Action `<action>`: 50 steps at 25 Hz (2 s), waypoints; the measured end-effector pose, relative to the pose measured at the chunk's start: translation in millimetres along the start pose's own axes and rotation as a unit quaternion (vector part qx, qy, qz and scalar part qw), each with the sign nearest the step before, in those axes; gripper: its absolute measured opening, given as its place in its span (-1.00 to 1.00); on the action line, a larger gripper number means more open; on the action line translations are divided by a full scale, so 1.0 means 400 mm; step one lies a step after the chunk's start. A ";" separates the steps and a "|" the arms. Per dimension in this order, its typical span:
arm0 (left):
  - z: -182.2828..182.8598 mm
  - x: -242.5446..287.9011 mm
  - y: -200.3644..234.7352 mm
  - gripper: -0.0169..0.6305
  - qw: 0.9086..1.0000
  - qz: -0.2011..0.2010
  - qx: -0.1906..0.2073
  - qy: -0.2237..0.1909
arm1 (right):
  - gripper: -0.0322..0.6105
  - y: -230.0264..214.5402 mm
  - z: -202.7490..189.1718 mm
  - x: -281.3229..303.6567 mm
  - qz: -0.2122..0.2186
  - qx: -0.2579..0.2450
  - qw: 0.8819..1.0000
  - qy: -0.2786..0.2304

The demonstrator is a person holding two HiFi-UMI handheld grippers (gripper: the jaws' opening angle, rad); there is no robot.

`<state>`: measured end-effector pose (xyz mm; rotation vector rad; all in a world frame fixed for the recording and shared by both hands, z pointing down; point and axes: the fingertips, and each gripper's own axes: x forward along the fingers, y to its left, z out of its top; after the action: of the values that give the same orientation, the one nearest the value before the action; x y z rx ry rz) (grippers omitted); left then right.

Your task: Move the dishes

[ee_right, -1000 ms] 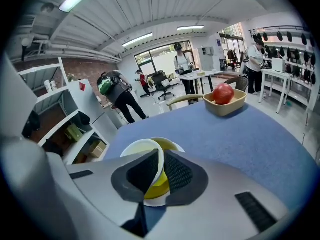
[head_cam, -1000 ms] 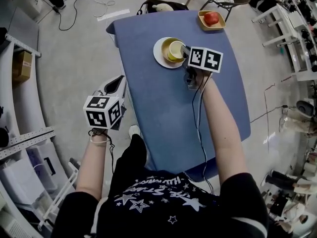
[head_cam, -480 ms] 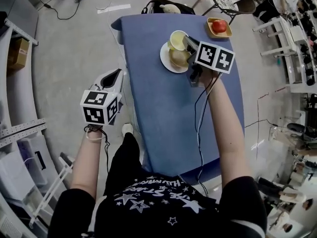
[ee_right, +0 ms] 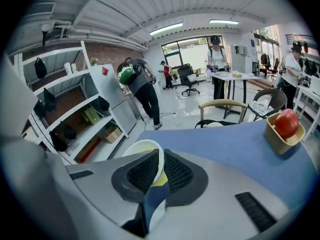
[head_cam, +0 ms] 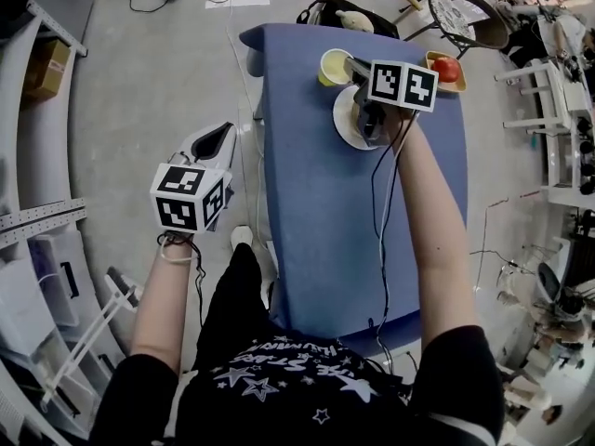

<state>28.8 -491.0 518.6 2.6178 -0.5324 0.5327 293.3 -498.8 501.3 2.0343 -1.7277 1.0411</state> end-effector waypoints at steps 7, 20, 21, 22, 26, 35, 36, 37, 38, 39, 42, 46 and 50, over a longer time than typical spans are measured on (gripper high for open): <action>-0.025 -0.010 0.022 -0.89 1.000 0.005 -0.006 0.008 | -0.79 -0.004 -0.029 0.042 -0.009 -0.038 0.999 0.035; -0.033 -0.018 -0.014 -0.89 1.000 -0.006 0.004 0.016 | -0.50 -0.013 -0.041 0.032 -0.025 -0.076 0.996 0.051; -0.031 -0.019 -0.017 -0.89 1.000 -0.006 0.005 0.015 | -0.48 -0.014 -0.037 0.026 -0.026 -0.074 0.996 0.048; -0.028 -0.020 -0.021 -0.89 1.000 -0.007 0.005 0.014 | -0.47 -0.014 -0.033 0.019 -0.026 -0.071 0.996 0.044; -0.008 -0.031 -0.045 -0.89 1.000 -0.009 0.009 0.006 | -0.47 -0.010 -0.020 -0.029 -0.021 -0.059 0.998 0.026; 0.044 -0.032 -0.136 -0.89 0.999 -0.017 0.043 -0.006 | -0.49 -0.040 -0.003 -0.188 -0.032 -0.054 0.998 -0.031; 0.050 -0.030 -0.147 -0.89 0.999 -0.019 0.046 -0.007 | -0.50 -0.047 -0.011 -0.205 -0.037 -0.056 0.997 -0.034; 0.056 -0.028 -0.157 -0.89 0.999 -0.022 0.049 -0.009 | -0.50 -0.055 -0.021 -0.221 -0.042 -0.058 0.997 -0.036; 0.058 -0.027 -0.168 -0.89 0.998 -0.024 0.050 -0.009 | -0.50 -0.062 -0.033 -0.236 -0.046 -0.059 0.996 -0.037; 0.058 -0.026 -0.180 -0.89 0.998 -0.025 0.050 -0.009 | -0.50 -0.070 -0.048 -0.248 -0.049 -0.060 0.996 -0.035; 0.056 -0.020 -0.216 -0.89 0.998 -0.028 0.052 -0.006 | -0.51 -0.097 -0.096 -0.277 -0.055 -0.053 0.997 -0.028; 0.059 0.004 -0.263 -0.89 0.997 -0.037 0.061 0.000 | -0.52 -0.144 -0.156 -0.300 -0.068 -0.033 0.997 -0.019; 0.041 0.022 -0.292 -0.89 0.997 -0.043 0.059 0.008 | -0.53 -0.184 -0.216 -0.292 -0.079 -0.004 0.997 -0.003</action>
<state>91.9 -403.0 471.6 2.7318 -0.3921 0.5741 329.9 -340.1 501.0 2.1315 -1.5418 0.9772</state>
